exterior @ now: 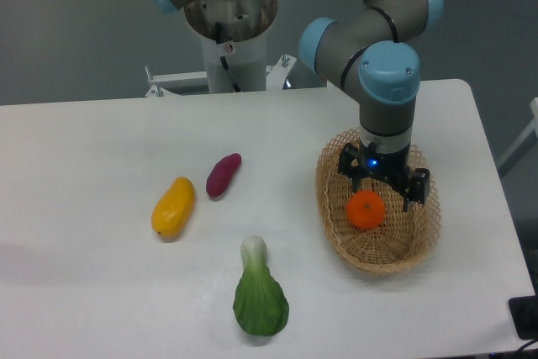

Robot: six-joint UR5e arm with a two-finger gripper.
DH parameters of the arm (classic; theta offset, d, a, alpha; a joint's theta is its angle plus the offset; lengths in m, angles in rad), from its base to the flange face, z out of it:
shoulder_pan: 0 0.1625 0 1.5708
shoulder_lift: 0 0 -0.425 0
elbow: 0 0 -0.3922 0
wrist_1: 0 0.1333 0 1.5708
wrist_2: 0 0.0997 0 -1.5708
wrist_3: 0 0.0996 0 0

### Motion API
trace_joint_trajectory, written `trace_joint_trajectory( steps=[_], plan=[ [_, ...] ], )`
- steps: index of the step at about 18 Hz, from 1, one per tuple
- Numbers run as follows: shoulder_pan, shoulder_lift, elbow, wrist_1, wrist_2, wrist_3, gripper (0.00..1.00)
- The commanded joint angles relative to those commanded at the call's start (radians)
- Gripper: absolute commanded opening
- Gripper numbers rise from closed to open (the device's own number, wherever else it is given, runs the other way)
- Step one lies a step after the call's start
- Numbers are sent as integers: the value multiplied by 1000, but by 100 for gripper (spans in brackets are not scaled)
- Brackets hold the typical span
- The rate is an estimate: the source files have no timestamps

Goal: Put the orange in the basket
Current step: 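Open the gripper, release the orange, and lift away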

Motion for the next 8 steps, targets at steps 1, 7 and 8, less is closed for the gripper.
trace_joint_trajectory(
  steps=[1, 7, 8],
  plan=[
    [0, 0, 0, 0, 0, 0, 100],
    [-2, 2, 0, 0, -6, 0, 100],
    [-3, 2, 0, 0, -8, -2, 100]
  ],
)
